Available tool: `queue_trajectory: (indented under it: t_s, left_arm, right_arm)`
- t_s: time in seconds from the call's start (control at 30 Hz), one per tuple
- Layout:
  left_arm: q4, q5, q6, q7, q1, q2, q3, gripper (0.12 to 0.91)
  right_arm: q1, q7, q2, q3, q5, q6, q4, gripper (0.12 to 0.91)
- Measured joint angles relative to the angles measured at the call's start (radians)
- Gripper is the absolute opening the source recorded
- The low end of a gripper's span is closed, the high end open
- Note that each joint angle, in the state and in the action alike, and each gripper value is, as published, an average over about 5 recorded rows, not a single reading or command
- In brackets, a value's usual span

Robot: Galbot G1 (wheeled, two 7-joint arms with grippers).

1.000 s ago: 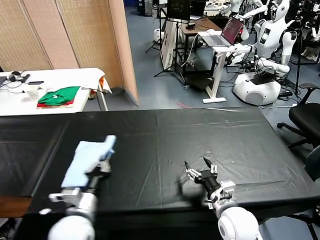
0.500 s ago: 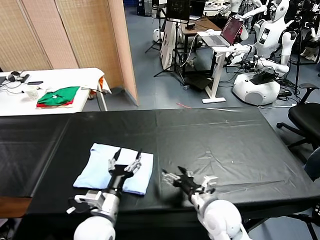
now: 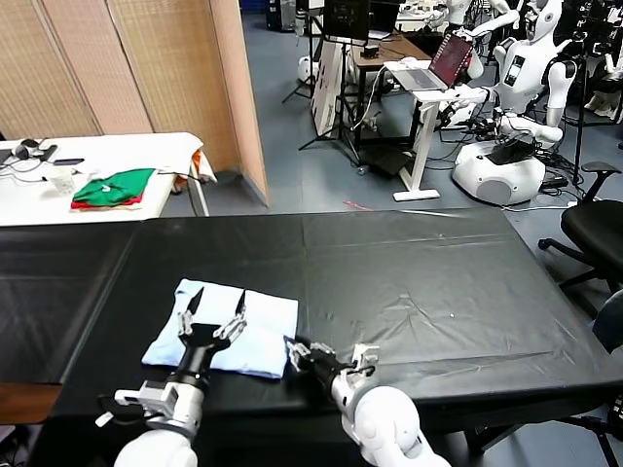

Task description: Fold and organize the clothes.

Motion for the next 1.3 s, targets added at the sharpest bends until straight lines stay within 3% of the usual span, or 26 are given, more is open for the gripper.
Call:
queue_trajectory:
  t_s: [0.33, 0.43, 0.7, 0.77, 0.83, 0.9, 1.0, 1.3]
  left_arm:
    - [0.022, -0.063, 0.016, -0.008, -0.007, 0.02, -0.023, 0.907]
    - [0.016, -0.09, 0.033, -0.017, 0.002, 0.033, -0.035, 0.907]
    - [0.005, -0.167, 0.034, -0.054, 0.032, 0.086, -0.073, 0.907]
    - [-0.006, -0.17, 0.054, -0.07, 0.043, 0.097, -0.077, 0.907]
    - [-0.02, -0.156, 0.075, -0.084, 0.06, 0.108, -0.079, 0.907]
    - [-0.035, -0.144, 0.09, -0.094, 0.082, 0.119, -0.08, 0.907]
    - [-0.061, -0.15, 0.1, -0.097, 0.126, 0.132, -0.086, 0.907]
    - [-0.132, -0.179, 0.132, -0.11, 0.236, 0.162, -0.101, 0.907]
  right_arm:
    - [0.053, -0.051, -0.095, 0.098, -0.085, -0.104, 0.033, 0.174]
    - [0.044, -0.045, -0.113, 0.118, -0.098, -0.105, 0.056, 0.307]
    - [-0.011, -0.03, -0.158, 0.175, -0.118, -0.105, 0.131, 0.8]
    - [-0.037, -0.041, -0.169, 0.191, -0.145, -0.104, 0.157, 0.872]
    - [-0.074, -0.057, -0.18, 0.209, -0.18, -0.086, 0.187, 0.896]
    - [-0.125, -0.064, -0.187, 0.227, -0.213, -0.033, 0.222, 0.905]
    - [-0.227, -0.049, -0.185, 0.251, -0.276, 0.106, 0.28, 0.907]
    - [-0.548, 0.068, -0.168, 0.301, -0.523, 0.536, 0.378, 0.907]
